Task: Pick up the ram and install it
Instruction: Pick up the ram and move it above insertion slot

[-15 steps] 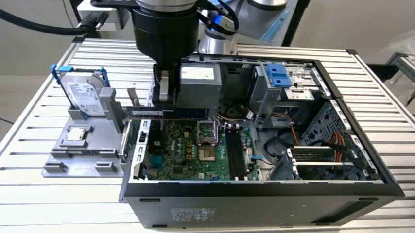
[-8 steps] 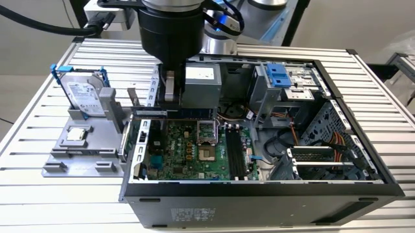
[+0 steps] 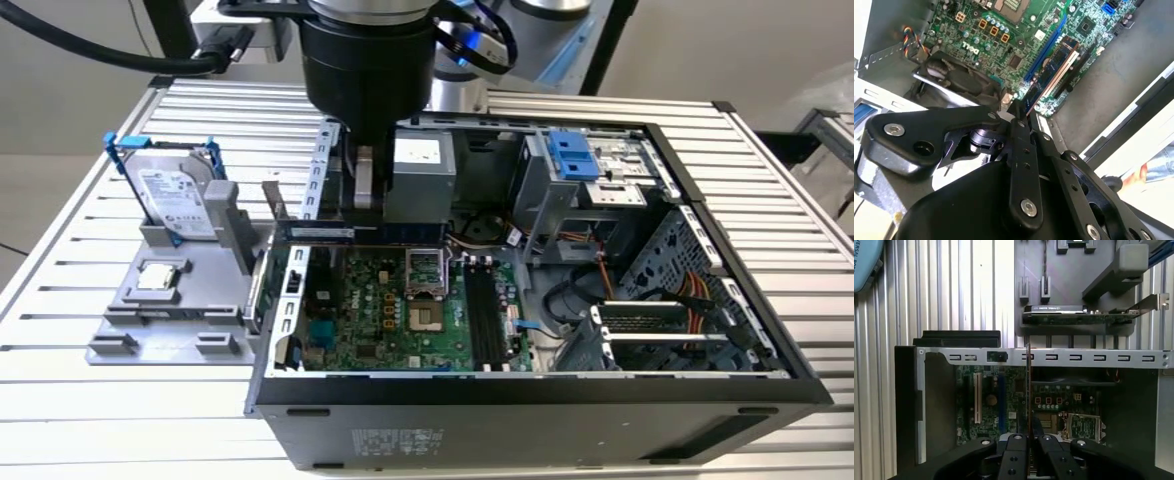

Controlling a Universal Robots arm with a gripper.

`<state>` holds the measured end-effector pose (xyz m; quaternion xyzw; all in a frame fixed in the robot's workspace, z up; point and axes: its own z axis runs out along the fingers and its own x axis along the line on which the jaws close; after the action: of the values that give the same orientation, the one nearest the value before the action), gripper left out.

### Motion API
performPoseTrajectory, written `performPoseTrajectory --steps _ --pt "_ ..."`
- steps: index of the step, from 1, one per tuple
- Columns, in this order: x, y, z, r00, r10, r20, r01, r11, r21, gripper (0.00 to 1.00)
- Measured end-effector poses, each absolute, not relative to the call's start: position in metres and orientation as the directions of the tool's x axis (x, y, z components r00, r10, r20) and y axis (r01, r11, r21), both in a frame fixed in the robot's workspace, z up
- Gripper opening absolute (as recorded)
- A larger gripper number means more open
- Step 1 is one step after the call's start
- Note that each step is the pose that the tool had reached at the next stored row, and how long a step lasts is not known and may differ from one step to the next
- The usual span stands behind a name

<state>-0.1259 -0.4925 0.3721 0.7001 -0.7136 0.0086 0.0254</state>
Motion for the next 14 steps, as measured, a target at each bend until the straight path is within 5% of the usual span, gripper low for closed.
performPoseTrajectory --steps 14 --pt "-0.111 -0.492 0.372 -0.018 -0.999 0.048 -1.000 0.020 0.023 0.00"
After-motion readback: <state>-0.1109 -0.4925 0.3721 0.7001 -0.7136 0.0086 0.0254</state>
